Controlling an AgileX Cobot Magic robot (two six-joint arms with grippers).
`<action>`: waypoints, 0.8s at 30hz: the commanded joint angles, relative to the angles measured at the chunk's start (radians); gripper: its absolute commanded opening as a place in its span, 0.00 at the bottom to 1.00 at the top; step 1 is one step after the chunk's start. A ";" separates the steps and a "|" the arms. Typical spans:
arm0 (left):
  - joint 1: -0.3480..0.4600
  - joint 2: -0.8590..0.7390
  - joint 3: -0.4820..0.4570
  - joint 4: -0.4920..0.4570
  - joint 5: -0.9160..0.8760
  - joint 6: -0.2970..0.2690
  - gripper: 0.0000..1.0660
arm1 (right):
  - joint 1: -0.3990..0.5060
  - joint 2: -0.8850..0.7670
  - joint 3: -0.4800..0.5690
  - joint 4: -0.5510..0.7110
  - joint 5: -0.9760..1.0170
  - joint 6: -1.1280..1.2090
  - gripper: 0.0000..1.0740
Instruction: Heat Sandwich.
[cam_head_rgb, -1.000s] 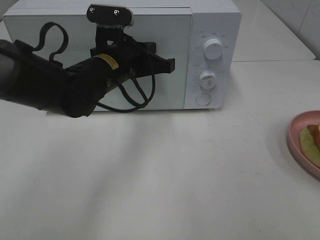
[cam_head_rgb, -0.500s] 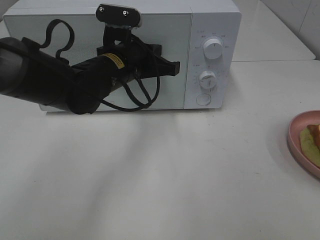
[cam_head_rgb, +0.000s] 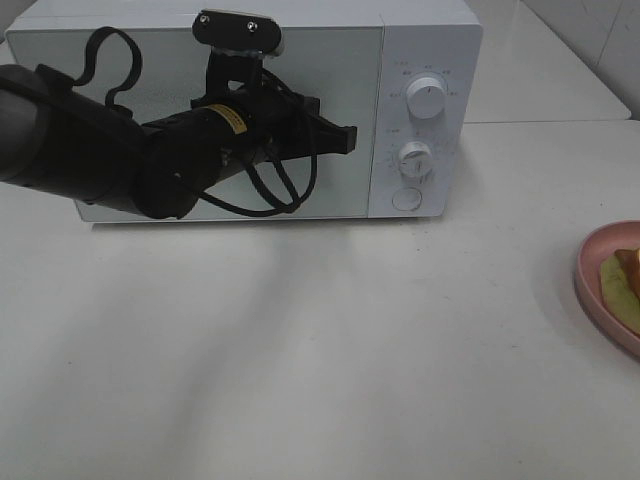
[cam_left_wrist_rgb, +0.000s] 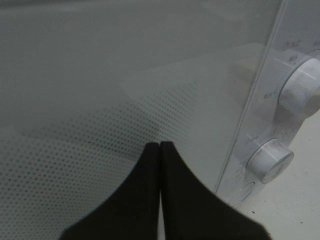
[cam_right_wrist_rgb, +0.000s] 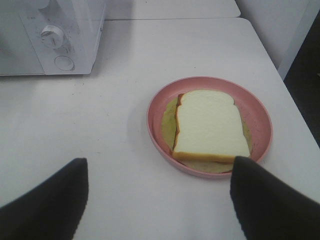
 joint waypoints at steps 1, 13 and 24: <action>0.006 -0.021 -0.013 -0.084 -0.014 0.010 0.00 | -0.002 -0.029 0.000 -0.001 -0.005 -0.006 0.70; -0.018 -0.120 0.168 -0.121 -0.027 0.012 0.00 | -0.002 -0.029 0.000 -0.001 -0.005 -0.006 0.70; -0.018 -0.275 0.270 -0.129 0.232 0.000 0.58 | -0.002 -0.029 0.000 -0.001 -0.005 -0.005 0.70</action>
